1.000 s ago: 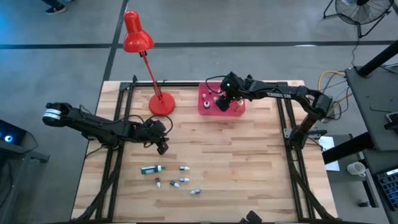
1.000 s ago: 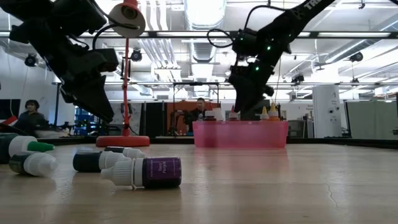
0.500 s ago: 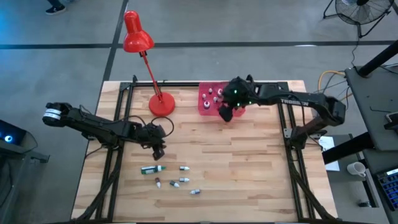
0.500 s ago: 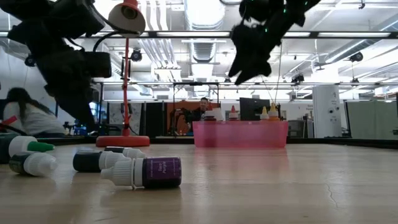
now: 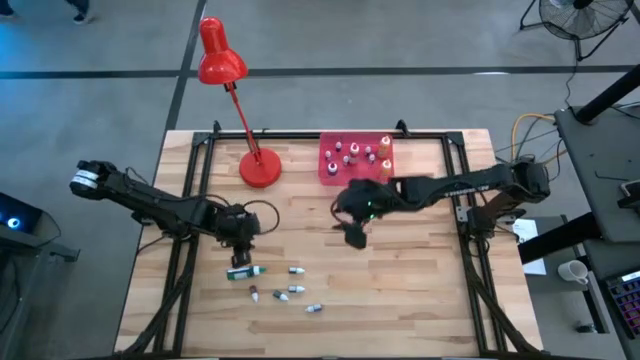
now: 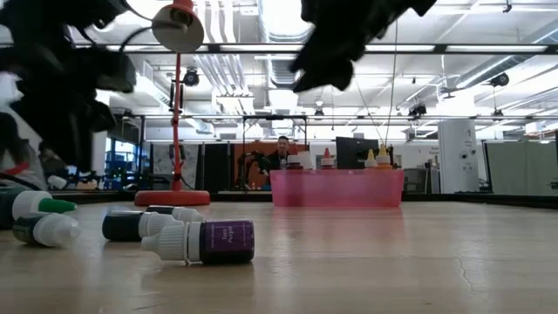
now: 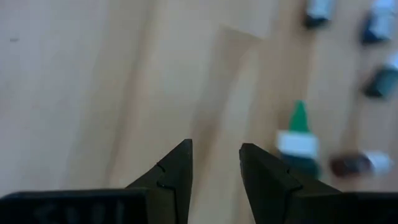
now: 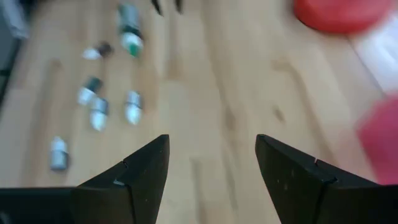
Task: Pick & Place food coloring
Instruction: Put the large green food coloring bottle into the red bin
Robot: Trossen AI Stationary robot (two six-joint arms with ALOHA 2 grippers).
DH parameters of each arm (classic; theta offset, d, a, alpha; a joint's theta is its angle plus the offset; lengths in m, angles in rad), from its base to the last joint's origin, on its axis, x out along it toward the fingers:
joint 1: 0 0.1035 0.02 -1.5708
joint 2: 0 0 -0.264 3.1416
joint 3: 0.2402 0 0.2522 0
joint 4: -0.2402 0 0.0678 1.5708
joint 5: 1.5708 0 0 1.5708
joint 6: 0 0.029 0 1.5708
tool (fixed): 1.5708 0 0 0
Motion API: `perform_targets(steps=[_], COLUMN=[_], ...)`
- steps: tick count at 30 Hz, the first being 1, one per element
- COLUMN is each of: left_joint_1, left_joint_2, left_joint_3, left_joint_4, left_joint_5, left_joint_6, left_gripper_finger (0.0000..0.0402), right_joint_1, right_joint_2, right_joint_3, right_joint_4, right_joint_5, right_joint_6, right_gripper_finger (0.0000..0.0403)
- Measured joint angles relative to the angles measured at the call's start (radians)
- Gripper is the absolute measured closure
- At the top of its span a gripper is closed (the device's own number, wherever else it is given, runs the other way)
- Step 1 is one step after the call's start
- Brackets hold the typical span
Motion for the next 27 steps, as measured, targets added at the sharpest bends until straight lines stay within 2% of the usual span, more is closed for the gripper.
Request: perform_targets(steps=[4, 8, 14, 20, 27], left_joint_1=[-0.128, -0.291, -0.488, -0.582, -0.608], left_joint_2=[0.000, 0.000, 0.002, 0.003, 0.003], left_joint_3=[0.030, 0.024, 0.024, -0.009, -0.061], left_joint_4=[-0.061, -0.062, -0.067, -0.117, -0.098], left_joint_5=[0.001, 0.001, -0.062, -0.055, -0.023], left_joint_6=[-0.029, -0.117, -0.294, -0.445, -0.571], left_gripper_finger=[0.0296, 0.0296, 0.0296, 0.0296, 0.0296], right_joint_1=[0.051, 0.078, 0.098, 0.114, 0.092], right_joint_2=[0.075, 0.148, 0.228, 0.323, 0.405], right_joint_3=[0.000, 0.000, 0.035, 0.131, 0.221], right_joint_4=[0.196, 0.318, 0.347, 0.350, 0.348], right_joint_5=[-0.003, -0.004, -0.005, -0.015, -0.141], right_joint_6=[-0.014, -0.076, -0.071, -0.127, -0.176], right_gripper_finger=[0.0170, 0.0170, 0.0170, 0.0170, 0.0170])
